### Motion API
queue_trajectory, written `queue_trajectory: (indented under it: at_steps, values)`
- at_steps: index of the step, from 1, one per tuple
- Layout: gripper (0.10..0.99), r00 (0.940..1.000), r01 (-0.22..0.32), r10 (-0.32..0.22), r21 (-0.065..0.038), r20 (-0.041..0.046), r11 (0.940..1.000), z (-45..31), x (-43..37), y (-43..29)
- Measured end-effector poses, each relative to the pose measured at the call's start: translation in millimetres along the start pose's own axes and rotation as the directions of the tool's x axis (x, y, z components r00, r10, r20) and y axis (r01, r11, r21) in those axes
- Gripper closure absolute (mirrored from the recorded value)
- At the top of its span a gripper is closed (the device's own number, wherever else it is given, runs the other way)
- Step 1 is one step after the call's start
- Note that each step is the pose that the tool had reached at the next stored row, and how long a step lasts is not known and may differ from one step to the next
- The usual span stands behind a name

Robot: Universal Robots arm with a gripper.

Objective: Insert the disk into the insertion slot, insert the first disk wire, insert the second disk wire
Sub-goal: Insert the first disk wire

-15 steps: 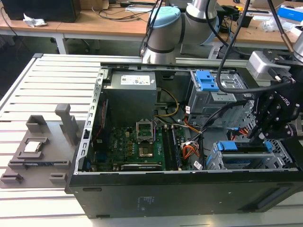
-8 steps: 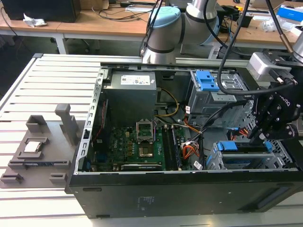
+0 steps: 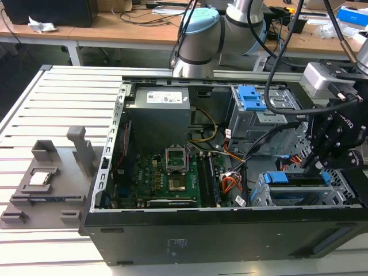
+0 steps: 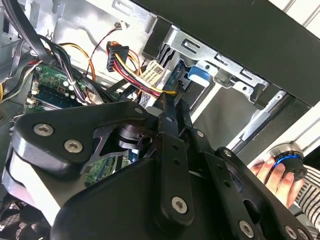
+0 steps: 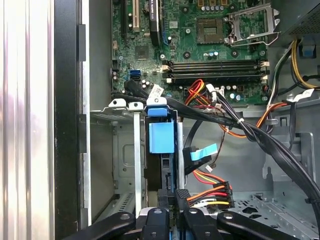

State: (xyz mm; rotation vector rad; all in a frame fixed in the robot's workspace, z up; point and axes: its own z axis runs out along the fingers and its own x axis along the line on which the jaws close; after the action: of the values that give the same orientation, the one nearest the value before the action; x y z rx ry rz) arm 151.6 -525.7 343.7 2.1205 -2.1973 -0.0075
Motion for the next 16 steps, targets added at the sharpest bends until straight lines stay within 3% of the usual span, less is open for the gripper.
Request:
queue_trajectory:
  at_steps: [16]
  values:
    - [0.906,1.0,0.0,0.0,0.0,0.0011,1.0,8.3,-0.1,-0.6]
